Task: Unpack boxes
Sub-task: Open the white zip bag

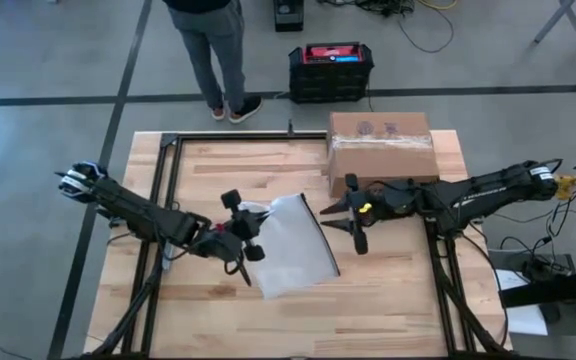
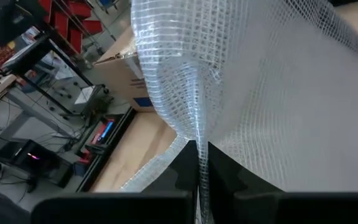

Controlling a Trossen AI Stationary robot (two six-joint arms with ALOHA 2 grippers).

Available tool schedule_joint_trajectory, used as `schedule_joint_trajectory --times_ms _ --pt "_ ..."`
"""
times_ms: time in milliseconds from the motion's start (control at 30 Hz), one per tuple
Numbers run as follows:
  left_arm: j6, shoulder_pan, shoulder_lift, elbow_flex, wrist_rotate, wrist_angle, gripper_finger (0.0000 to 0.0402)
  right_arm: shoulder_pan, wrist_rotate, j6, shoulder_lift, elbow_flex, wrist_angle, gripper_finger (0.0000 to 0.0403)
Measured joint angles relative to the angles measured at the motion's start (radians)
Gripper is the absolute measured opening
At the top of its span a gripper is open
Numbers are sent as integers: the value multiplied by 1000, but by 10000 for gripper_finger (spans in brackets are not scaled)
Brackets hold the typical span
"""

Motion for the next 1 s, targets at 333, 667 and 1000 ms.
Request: schedule_joint_trajectory --times_ms 333,667,1000 --pt "97 -12 -1 1 -6 89 0 4 17 29 204 130 -38 153" --pt "168 -13 -63 43 -3 0 0 69 218 -167 290 309 -288 8" --pt "167 -8 -172 145 41 -105 95 158 492 -334 288 324 -348 0"
